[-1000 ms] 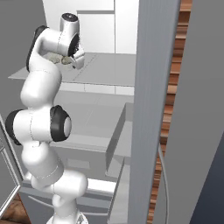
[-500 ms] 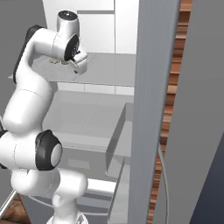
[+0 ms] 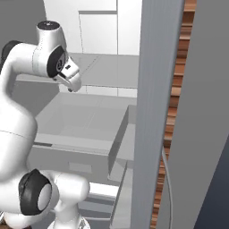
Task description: Place two dumplings into each of the tupperware containers and then place the containers in the fridge.
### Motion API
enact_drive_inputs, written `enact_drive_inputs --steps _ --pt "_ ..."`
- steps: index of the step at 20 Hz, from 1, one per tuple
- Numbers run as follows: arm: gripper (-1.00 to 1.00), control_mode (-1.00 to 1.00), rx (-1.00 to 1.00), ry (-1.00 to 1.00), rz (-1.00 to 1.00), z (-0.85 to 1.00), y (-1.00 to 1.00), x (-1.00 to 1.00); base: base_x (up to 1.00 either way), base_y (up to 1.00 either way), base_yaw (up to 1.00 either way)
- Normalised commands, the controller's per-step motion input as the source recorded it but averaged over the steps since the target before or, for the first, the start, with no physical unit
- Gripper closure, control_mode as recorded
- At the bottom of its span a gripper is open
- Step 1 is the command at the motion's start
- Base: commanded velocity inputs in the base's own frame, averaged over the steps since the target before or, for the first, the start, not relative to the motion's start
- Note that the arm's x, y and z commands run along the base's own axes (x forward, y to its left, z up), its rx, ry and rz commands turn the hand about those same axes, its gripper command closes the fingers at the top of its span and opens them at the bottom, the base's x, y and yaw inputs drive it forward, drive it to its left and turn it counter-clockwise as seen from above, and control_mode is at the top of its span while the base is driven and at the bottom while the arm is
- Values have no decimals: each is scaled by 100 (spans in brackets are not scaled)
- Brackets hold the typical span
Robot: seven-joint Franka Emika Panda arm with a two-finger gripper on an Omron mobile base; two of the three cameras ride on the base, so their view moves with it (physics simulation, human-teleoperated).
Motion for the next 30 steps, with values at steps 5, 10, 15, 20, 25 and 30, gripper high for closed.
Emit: enact_drive_inputs --steps 5,10,15,20,25,30 --pt "-100 -100 -5 30 6 -37 -3 -100 0 0 0" --pt "-100 -100 0 21 2 -51 0 -97 0 0 0" --pt "-100 -100 -9 2 15 -62 0 -52 0 0 0" --pt "-100 -100 -3 0 18 -20 -9 -24 0 0 0" --pt "-100 -100 -1 5 12 0 -9 -20 0 0 0" --pt "-100 -100 -7 3 3 0 0 -24 0 0 0"
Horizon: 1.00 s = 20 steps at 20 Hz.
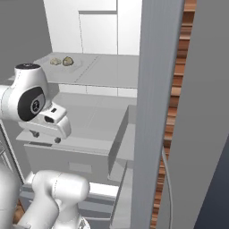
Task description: Place two dumplings into each of the tupperware containers and then place the containers in the fridge.
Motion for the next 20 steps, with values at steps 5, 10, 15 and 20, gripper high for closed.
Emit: enact_drive_inputs --steps 5,10,15,20 --pt "-100 -100 0 1 4 13 -8 -3 0 0 0" --pt "-100 -100 0 0 1 19 -10 -16 0 0 0" --pt "-100 -100 0 0 0 22 -9 -21 0 0 0" --pt "-100 100 0 0 0 0 0 0 -77 0 0"
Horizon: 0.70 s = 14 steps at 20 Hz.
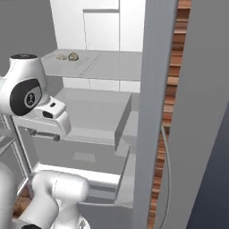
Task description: Place two dumplings into each of the tupperware containers and then place the containers in the fridge.
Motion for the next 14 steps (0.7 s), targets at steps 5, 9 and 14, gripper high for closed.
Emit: enact_drive_inputs --steps 5,9,14 --pt "-100 100 0 0 0 0 0 0 -100 0 0" --pt "-100 100 0 0 0 0 0 0 -100 -5 0" --pt "-100 100 0 0 0 0 0 0 -100 -2 5"
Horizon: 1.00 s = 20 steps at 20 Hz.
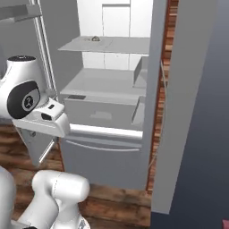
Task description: Place two dumplings into each of the tupperware containers and then place the containers in the fridge.
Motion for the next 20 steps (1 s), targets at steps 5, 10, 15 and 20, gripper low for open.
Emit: enact_drive_inputs --steps 5,10,15,20 --pt "-100 100 0 0 0 0 0 0 -100 20 36" --pt "-100 100 0 0 0 0 0 0 -61 67 84" --pt "-100 100 0 0 0 0 0 0 -29 51 99" --pt "-100 100 0 0 0 0 0 0 -6 51 95"
